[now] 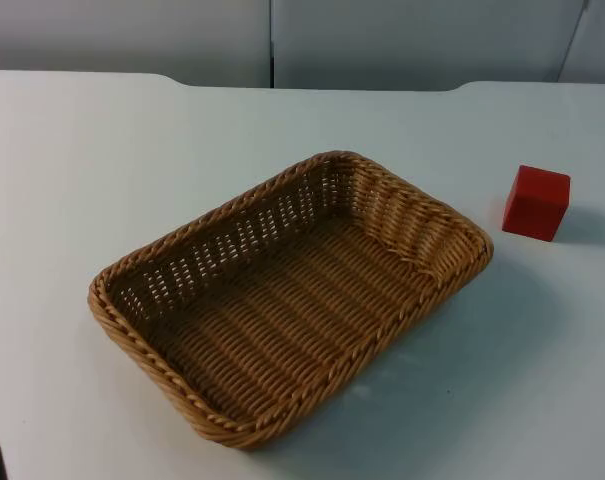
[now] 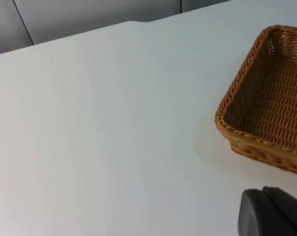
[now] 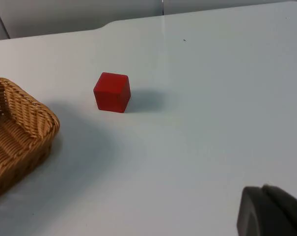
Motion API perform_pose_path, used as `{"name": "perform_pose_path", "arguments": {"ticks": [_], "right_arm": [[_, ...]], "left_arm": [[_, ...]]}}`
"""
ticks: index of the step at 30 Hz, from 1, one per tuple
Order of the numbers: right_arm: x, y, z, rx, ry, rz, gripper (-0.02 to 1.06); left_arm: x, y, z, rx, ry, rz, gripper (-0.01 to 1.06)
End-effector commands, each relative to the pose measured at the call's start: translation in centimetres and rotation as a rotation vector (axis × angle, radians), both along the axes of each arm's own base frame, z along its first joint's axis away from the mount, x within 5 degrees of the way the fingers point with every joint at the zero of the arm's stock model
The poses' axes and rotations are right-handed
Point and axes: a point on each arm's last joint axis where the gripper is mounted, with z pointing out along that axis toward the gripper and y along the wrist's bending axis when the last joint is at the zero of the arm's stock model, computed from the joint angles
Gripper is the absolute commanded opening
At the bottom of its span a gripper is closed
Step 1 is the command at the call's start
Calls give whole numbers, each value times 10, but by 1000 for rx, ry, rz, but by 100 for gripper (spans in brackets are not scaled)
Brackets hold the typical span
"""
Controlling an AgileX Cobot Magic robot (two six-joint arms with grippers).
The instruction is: Pick up the basket with the left hand and place the cube into the basket with the right hand.
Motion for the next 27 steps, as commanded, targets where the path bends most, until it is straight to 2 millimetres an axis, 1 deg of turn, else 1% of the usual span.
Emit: {"name": "perform_pose_path", "arguments": {"ticks": [1, 3, 5, 6, 7, 8, 9, 10, 11, 12, 15, 16, 18, 20, 24, 27], "right_arm": [[0, 0, -2, 3, -1, 3, 0], [0, 0, -2, 3, -1, 3, 0], [0, 0, -2, 3, -1, 3, 0], [0, 0, -2, 3, -1, 3, 0], [0, 0, -2, 3, -1, 3, 0], [0, 0, -2, 3, -1, 3, 0], [0, 0, -2, 3, -1, 3, 0], [0, 0, -2, 3, -1, 3, 0], [0, 0, -2, 3, -1, 3, 0], [0, 0, -2, 3, -1, 3, 0], [0, 0, -2, 3, -1, 3, 0], [0, 0, -2, 3, -1, 3, 0], [0, 0, -2, 3, -1, 3, 0], [0, 0, -2, 3, -1, 3, 0], [0, 0, -2, 3, -1, 3, 0], [0, 0, -2, 3, -1, 3, 0]], "left_arm": [[1, 0, -1, -5, 1, -7, 0], [6, -1, 8, -8, -17, -4, 0], [16, -3, 25, -33, -112, 0, 0], [16, -3, 25, -33, -112, 0, 0], [22, -4, 35, -43, -153, 4, 0], [33, -5, 48, -51, -188, 8, 0], [37, -6, 51, -50, -180, 8, 0], [46, -8, 56, -45, -151, 9, 0], [46, -8, 56, -45, -151, 9, 0], [60, -10, 61, -32, -93, 8, 0], [91, -16, 61, 19, 53, -9, 0], [91, -16, 61, 19, 53, -9, 0], [106, -19, 58, 22, 100, -10, 0], [115, -21, 54, 44, 132, -18, 0], [121, -22, 51, 51, 159, -18, 0], [121, -21, 50, 71, 157, -14, 0]]}}
